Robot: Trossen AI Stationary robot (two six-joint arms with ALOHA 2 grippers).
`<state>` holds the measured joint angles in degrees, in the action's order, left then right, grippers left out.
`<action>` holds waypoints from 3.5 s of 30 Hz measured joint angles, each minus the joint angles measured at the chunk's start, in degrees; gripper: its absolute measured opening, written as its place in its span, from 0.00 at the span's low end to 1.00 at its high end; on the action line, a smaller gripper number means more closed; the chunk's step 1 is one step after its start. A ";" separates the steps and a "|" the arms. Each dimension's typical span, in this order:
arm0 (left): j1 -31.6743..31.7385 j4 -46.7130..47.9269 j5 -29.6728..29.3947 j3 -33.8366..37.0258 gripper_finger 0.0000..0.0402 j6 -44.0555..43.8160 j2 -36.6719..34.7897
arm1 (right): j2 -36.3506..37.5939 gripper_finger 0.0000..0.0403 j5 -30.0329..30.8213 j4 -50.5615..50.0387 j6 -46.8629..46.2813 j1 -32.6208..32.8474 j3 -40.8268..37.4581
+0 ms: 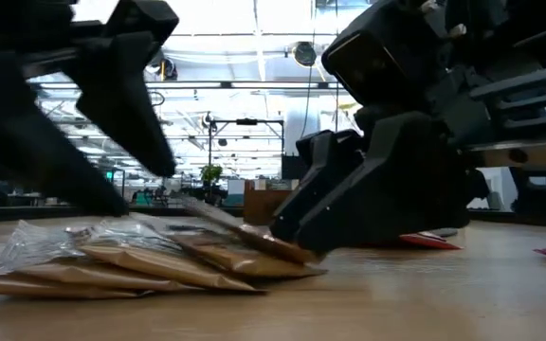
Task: Pick & Place Tea
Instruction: Put the brown tea bag to the left section into the wooden organizer
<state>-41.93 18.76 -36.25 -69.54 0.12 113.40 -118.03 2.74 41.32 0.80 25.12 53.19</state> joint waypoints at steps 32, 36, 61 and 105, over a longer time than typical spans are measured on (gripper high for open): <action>2.10 2.75 1.57 -1.14 0.28 5.18 0.94 | -6.36 0.32 -8.69 8.55 -4.52 -4.06 -0.02; 0.69 3.03 0.15 -1.14 0.13 6.43 0.32 | -6.37 0.32 -8.67 8.25 -4.54 -4.06 -0.04; -9.31 2.16 -20.86 -1.16 0.01 31.74 -3.95 | 10.68 0.32 -25.63 11.96 -12.86 -5.04 -0.22; -3.59 -20.55 -23.98 -1.16 0.01 69.17 -3.87 | 9.44 0.31 -51.07 8.52 -45.08 -13.79 1.51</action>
<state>-45.52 -1.78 -60.23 -70.70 69.29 109.54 -108.60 -48.34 49.84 -44.27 11.33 54.70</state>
